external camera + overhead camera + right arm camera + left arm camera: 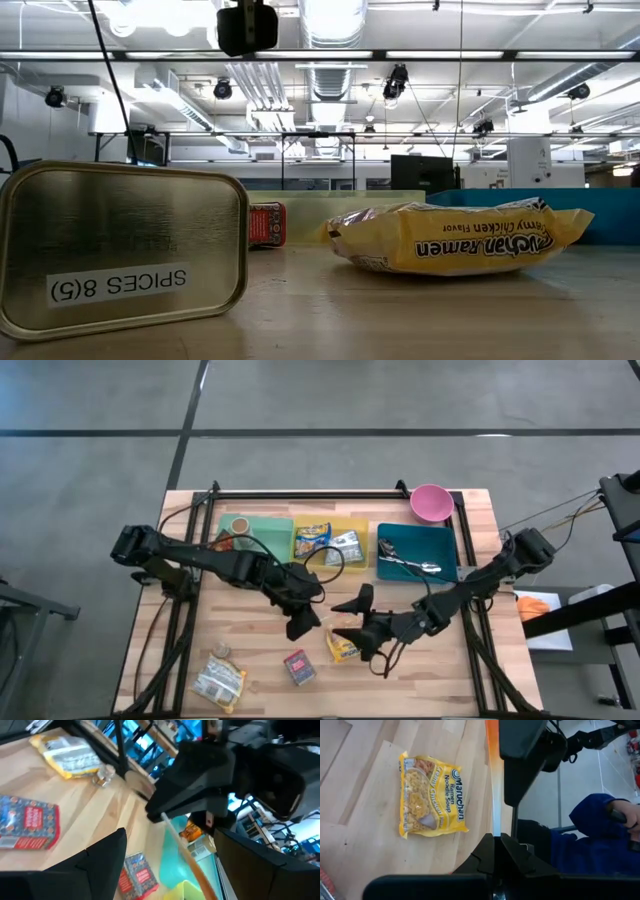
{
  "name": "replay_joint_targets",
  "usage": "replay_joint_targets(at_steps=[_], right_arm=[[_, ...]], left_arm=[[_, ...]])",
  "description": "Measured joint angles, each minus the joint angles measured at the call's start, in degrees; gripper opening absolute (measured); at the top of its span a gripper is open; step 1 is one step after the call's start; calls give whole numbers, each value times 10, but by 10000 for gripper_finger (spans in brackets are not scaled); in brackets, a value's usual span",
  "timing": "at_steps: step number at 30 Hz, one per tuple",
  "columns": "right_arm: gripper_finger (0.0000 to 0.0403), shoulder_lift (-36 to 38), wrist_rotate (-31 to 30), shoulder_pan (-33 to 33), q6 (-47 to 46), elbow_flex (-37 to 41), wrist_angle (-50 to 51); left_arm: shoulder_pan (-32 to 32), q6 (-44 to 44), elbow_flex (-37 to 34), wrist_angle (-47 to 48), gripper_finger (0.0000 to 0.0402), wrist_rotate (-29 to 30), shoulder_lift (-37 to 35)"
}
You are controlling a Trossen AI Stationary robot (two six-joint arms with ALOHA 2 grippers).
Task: Pick & Place Food Item
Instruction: Put the orange spoon into the blue bin
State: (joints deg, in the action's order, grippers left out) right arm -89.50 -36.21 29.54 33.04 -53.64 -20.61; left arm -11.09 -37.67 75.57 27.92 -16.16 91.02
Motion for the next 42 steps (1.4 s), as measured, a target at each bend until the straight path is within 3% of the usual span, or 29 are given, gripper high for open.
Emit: replay_joint_targets(at_steps=[9, 25, 34, 42], right_arm=[[277, -2, 0, -1, -35, -22, 58], [21, -1, 3, -1, -22, -21, 73], [11, -1, 5, 0, -24, -21, 79], [9, -2, 4, 0, -65, -21, 85]], left_arm=[[-1, 0, 0, 3, 11, -3, 0], [-6, 3, 0, 13, 11, -6, 0], [-12, 3, 0, 12, 15, -13, 0], [-12, 2, 0, 10, 125, -25, -2]])
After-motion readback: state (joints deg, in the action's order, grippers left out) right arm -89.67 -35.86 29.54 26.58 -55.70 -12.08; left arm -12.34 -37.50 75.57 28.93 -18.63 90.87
